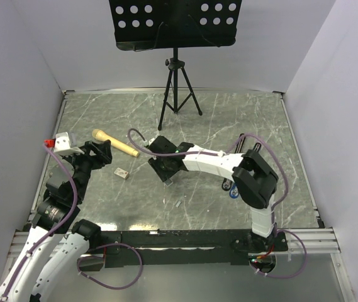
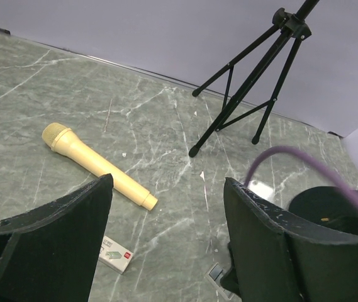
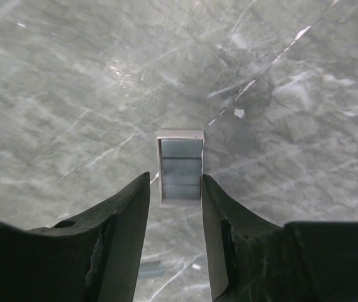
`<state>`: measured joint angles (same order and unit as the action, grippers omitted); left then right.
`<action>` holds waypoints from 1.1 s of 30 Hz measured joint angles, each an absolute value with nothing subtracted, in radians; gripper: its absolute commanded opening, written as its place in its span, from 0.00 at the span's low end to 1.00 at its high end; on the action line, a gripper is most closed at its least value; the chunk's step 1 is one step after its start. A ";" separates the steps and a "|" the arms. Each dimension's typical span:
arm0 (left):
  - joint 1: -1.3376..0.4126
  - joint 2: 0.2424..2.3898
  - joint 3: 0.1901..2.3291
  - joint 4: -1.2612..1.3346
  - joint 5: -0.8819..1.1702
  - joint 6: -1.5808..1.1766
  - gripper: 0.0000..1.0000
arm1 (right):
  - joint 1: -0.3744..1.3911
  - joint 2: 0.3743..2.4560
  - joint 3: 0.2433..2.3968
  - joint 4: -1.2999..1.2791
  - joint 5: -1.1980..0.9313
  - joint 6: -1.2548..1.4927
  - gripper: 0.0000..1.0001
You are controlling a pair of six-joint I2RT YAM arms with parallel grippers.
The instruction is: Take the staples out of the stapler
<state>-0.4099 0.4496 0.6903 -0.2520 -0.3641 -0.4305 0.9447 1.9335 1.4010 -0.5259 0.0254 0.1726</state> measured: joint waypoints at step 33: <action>-0.410 0.449 0.690 -0.252 -0.363 -0.430 0.76 | 1.095 1.691 1.092 -0.510 0.050 0.276 0.54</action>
